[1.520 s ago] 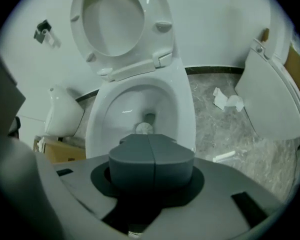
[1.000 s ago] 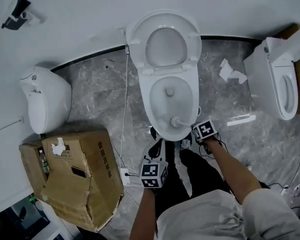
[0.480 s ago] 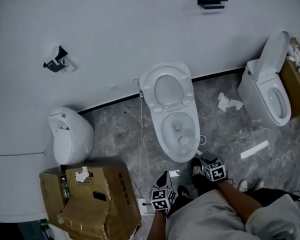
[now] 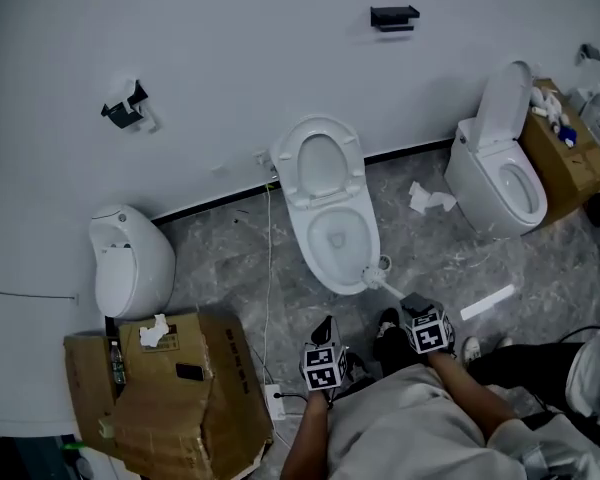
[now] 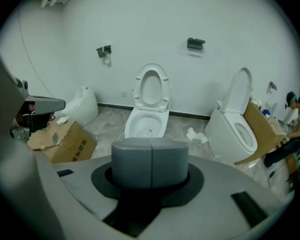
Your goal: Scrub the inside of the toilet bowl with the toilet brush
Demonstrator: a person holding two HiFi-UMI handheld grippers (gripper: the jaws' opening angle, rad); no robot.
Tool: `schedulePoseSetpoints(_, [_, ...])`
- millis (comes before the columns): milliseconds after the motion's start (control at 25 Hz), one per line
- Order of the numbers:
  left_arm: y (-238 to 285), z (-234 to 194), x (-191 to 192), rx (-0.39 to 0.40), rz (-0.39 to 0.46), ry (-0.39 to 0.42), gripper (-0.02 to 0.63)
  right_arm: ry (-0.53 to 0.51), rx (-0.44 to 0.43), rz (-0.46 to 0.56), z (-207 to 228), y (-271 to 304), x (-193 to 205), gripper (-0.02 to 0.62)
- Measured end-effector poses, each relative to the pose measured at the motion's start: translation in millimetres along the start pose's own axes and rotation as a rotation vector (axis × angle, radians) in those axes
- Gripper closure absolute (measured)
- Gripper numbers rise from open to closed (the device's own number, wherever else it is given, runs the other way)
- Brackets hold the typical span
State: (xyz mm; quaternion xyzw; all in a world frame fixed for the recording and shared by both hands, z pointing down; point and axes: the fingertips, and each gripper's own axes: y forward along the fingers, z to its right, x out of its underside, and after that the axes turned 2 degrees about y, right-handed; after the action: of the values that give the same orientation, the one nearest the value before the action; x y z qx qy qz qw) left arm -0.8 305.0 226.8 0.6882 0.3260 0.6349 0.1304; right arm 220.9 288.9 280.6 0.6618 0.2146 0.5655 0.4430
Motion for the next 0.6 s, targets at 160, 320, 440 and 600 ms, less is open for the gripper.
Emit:
schedulePoseSetpoints(160, [-20.9,10.0,17.9,0.028,-0.016,-0.022,0.583,-0.089,0.017,-0.009,-9.9,-19.7,5.5,0.426])
schedulePoseSetpoints(320, [-27.8,6.8,26.2,-0.012,-0.056,0.088,0.583,-0.109,0.000,-0.051,-13.6,-18.1,13.5,0.426])
schedulePoseSetpoints(440, [-30.4,10.2,13.2,-0.008,-0.038,0.075,0.583,-0.138,0.003,-0.043,-10.1,-18.0,8.0,0.426])
schedulePoseSetpoints(600, [-27.0,17.0,7.4,0.017,-0.013,0.031,0.583,-0.193,0.020,-0.047,-3.6,-23.0,11.2,0.426])
